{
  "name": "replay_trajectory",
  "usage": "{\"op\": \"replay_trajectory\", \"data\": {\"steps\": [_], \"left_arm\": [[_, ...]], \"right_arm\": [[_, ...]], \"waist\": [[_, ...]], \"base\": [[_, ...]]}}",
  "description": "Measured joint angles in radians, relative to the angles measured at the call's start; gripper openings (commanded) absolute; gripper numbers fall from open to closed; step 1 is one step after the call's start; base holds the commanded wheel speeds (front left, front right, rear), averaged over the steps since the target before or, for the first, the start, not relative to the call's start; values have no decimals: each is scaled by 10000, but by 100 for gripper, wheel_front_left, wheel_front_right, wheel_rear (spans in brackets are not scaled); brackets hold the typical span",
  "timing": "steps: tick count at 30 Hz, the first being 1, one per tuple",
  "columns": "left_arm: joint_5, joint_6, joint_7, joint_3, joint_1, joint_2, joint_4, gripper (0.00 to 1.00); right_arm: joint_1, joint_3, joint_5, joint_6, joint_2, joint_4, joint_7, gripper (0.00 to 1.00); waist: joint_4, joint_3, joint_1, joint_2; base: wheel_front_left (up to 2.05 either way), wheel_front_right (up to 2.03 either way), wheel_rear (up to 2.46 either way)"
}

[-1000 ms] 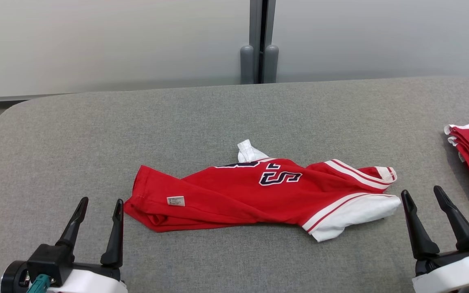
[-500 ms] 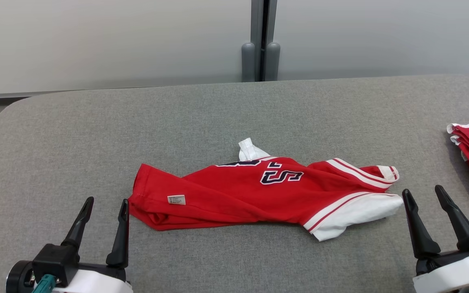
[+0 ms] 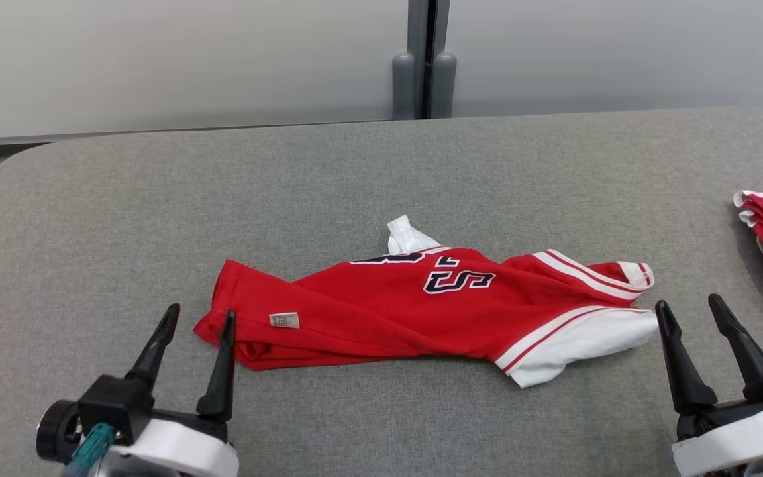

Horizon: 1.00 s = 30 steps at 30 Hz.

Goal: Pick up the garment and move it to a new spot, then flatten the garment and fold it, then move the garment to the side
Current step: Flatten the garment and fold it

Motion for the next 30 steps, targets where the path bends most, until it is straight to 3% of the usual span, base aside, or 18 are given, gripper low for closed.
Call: {"op": "replay_trajectory", "data": {"steps": [6,15,16,18,30], "left_arm": [[-255,-341,842,-355,-819,-104,698,100],[-897,-525,1363,23,-1468,90,2222,99],[-936,-558,1360,17,-1484,67,2295,45],[-968,-616,1356,-13,-1547,61,2382,0],[-968,-656,1045,-77,-1666,134,2320,0]], "right_arm": [[-299,125,94,0,-79,15,-46,100],[-512,163,276,0,-161,268,-236,100],[-512,157,320,0,-161,305,-265,100],[-520,151,332,0,-157,368,-284,100],[-145,136,606,0,-516,1521,-119,100]], "waist": [[-89,405,0,0],[-439,975,0,0],[-470,1018,0,0],[-509,1081,0,0],[-373,1281,0,0]], "base": [[0,0,0],[0,0,0],[0,0,0],[0,0,0],[0,0,0]]}}
